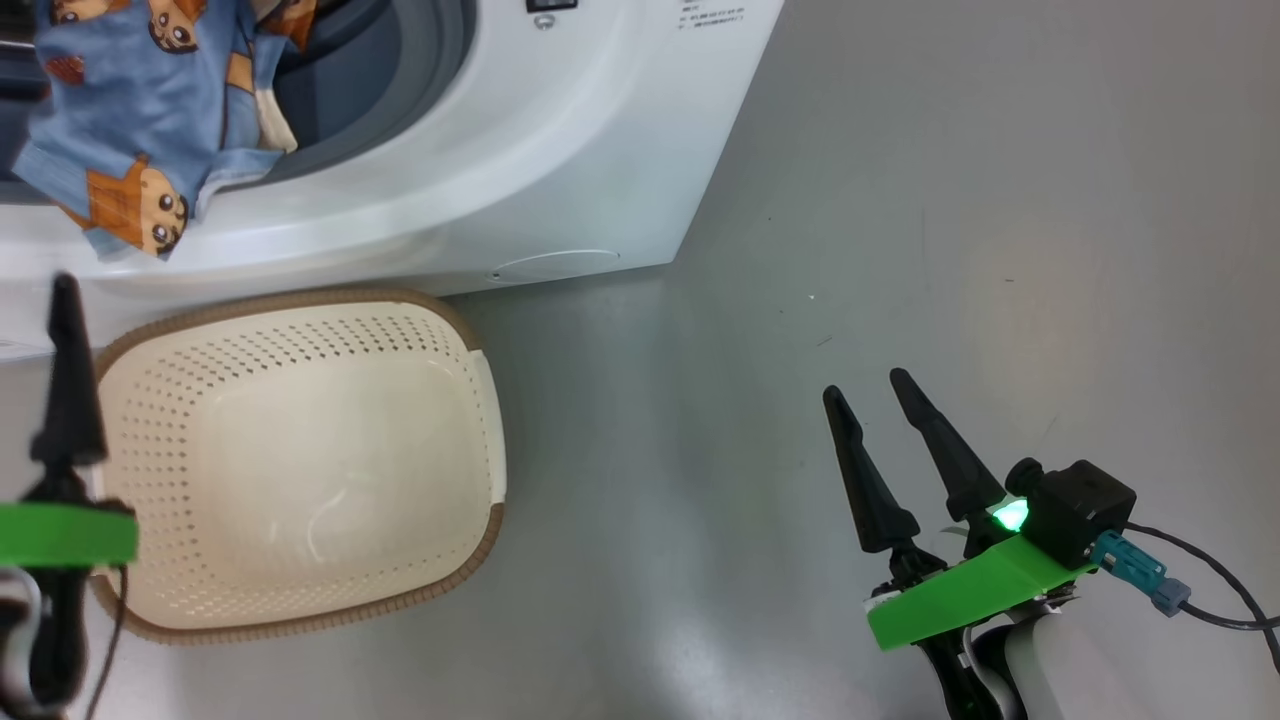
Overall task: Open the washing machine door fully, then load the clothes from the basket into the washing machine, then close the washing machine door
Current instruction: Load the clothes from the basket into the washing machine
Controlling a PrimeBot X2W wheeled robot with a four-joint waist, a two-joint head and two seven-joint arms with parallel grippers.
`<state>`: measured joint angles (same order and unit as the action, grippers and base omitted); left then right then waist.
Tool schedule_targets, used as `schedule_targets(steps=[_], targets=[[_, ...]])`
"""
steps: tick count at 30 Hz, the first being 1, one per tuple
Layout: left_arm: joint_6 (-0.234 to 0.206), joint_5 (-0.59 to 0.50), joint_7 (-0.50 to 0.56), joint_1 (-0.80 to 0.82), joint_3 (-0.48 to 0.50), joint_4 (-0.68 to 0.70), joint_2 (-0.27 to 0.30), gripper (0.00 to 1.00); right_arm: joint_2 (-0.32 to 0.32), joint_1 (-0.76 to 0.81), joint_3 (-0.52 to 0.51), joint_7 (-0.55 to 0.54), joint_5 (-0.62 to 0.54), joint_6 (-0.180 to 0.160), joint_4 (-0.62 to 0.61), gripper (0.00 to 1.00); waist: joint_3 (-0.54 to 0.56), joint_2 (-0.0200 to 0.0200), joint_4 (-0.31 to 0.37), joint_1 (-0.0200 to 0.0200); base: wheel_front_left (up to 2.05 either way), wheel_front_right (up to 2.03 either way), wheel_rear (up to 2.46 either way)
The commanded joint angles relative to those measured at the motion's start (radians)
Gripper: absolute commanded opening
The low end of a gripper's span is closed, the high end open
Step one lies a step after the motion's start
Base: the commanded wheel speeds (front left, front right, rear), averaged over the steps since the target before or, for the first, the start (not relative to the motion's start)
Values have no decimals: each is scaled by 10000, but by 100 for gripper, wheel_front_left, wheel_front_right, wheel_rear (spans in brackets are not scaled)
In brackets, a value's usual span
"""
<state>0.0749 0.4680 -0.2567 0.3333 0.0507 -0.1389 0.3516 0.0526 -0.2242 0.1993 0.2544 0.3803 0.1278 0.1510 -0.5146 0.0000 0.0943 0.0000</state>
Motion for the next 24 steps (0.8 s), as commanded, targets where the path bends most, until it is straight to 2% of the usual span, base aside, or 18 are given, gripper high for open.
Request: schedule_targets(steps=[1, 10, 24], targets=[[-35, -97, -51, -194, 445, 264, 334, 100, -24, 269, 246, 74, -37, 29, -198, 100, 3, 0, -9, 0, 0, 0, 0], [55, -338, -51, -1134, 787, 417, -149, 100, -24, 288, 242, 74, -117, 29, -154, 100, 88, 0, -98, 0, 0, 0, 0], [186, -845, -51, -2439, 1326, 335, -550, 100, -24, 275, 150, 74, -208, 29, -139, 100, 103, 0, -216, 0, 0, 0, 0]])
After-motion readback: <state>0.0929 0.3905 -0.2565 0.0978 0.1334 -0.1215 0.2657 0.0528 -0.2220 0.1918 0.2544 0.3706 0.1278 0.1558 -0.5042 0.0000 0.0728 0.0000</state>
